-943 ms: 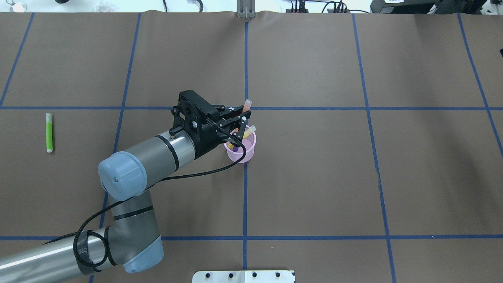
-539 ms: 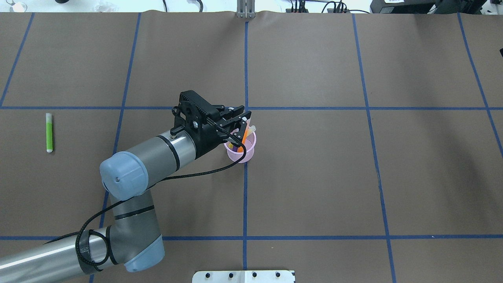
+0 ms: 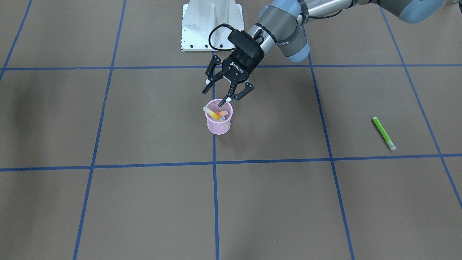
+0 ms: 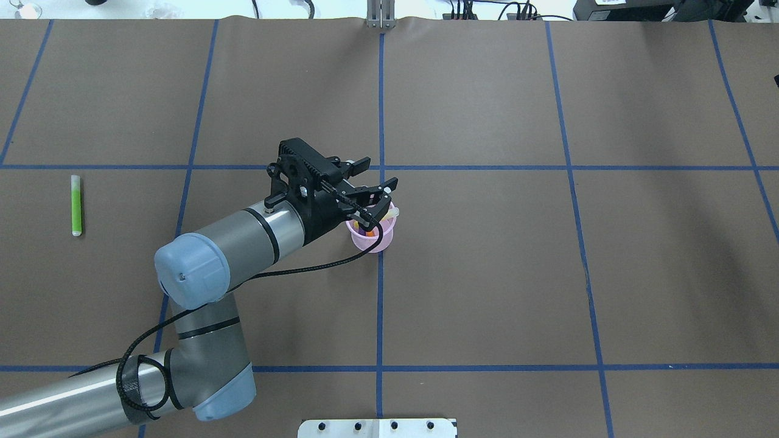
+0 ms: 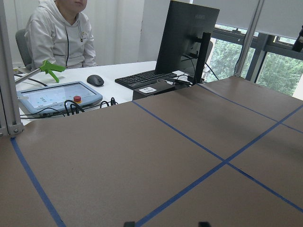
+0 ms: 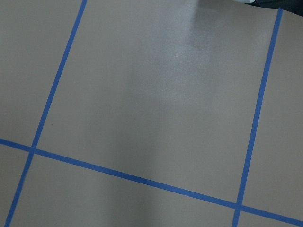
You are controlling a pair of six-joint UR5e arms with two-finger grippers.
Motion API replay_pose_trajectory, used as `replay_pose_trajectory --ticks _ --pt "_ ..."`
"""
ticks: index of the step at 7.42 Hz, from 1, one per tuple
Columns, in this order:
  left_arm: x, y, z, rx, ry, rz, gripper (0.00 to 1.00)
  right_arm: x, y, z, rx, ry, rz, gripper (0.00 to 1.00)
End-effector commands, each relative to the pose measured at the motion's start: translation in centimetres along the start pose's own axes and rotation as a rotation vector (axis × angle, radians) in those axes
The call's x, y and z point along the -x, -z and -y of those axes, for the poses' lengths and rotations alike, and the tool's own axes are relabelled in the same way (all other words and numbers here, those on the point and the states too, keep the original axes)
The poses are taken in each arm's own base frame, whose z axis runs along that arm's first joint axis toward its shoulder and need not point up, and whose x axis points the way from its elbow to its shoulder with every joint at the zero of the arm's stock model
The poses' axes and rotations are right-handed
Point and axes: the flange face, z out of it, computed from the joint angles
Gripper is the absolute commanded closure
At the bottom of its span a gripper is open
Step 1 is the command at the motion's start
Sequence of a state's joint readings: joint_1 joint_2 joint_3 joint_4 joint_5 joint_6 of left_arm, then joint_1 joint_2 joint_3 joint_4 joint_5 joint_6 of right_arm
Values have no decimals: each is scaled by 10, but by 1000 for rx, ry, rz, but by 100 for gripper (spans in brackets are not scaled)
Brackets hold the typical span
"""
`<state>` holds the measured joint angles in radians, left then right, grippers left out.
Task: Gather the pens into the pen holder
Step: 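Open the left gripper to drop the orange pen into the cup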
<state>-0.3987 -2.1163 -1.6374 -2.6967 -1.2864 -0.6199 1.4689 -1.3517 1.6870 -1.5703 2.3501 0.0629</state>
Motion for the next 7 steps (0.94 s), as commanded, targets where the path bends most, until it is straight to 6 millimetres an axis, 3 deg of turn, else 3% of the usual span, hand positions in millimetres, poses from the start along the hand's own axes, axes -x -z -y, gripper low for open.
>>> replay_pose_trajectory --ticks 1,2,4,5,6,7 --pt "16 2 -10 52 16 47 14 -1 0 -1 0 0 0 0" --pt "22 -2 -14 120 71 114 2 -1 -2 -1 3 -2 0 0" --pt "39 9 -11 263 101 272 1 -7 -6 -5 12 -12 -7 0" --pt "70 23 -13 351 111 312 1 -17 -13 -18 28 -16 -7 0" --pt "118 43 -6 498 145 358 1 -35 -18 -38 43 -48 -18 0" --pt "165 66 17 640 212 392 1 -59 -31 -72 78 -97 -29 0"
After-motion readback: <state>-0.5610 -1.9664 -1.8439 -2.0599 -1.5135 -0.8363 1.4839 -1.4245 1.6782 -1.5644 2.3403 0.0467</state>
